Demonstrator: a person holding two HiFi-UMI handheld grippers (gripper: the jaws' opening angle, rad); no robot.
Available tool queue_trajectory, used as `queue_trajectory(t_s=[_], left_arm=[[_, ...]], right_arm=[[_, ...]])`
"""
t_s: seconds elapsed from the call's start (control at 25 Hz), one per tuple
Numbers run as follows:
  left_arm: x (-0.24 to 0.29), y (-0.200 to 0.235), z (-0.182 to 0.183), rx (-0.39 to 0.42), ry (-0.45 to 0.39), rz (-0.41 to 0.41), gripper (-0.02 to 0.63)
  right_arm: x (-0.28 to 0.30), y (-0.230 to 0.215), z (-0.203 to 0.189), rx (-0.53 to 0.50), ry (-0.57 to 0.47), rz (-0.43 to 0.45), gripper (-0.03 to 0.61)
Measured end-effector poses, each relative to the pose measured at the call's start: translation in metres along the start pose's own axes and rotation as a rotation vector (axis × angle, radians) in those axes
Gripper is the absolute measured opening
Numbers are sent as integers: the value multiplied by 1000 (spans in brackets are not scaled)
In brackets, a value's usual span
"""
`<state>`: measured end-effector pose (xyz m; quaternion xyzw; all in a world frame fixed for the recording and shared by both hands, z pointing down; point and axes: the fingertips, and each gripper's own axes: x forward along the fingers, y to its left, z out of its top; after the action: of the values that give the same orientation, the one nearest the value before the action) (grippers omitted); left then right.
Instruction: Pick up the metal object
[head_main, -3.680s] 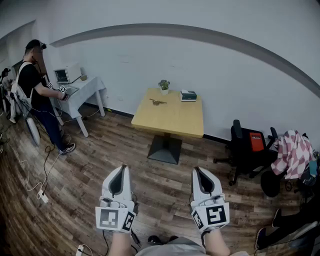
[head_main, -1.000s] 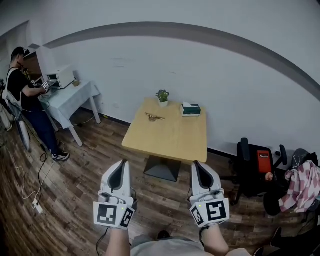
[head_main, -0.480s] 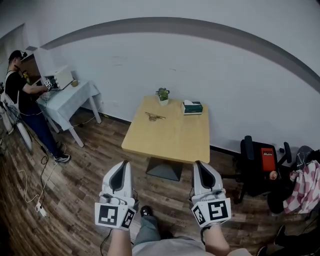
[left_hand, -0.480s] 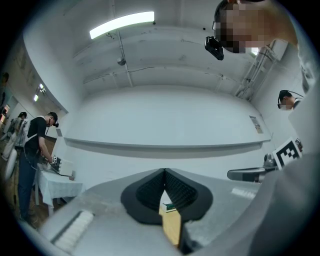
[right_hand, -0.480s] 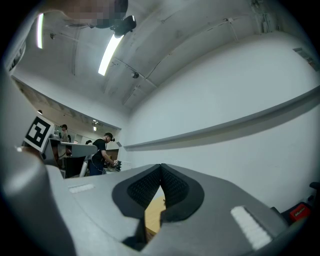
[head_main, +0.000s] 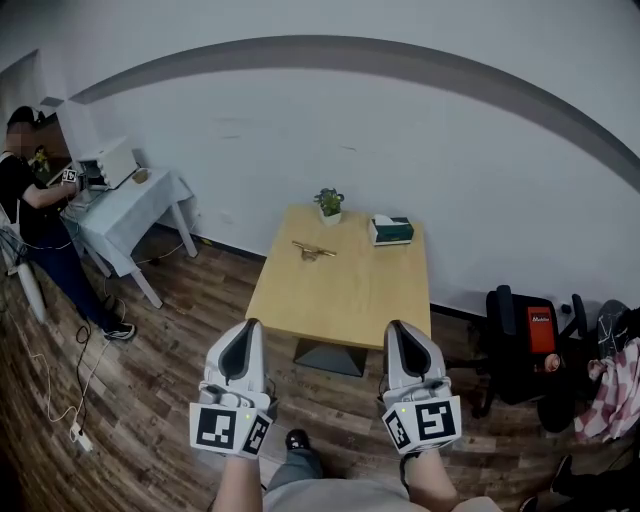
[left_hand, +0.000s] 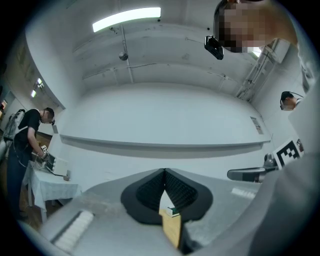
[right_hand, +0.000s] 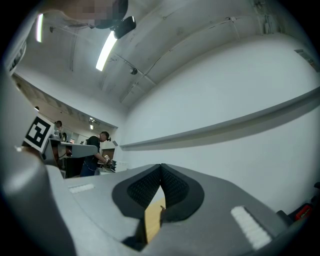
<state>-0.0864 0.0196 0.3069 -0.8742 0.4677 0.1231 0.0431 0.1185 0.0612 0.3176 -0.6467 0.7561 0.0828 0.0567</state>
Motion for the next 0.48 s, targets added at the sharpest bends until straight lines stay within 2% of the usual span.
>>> queue_trajectory(t_s=[0.48], left_arm=[[71, 72, -18, -24, 11, -53, 3]], right_arm=[[91, 8, -18, -16, 13, -54, 2]])
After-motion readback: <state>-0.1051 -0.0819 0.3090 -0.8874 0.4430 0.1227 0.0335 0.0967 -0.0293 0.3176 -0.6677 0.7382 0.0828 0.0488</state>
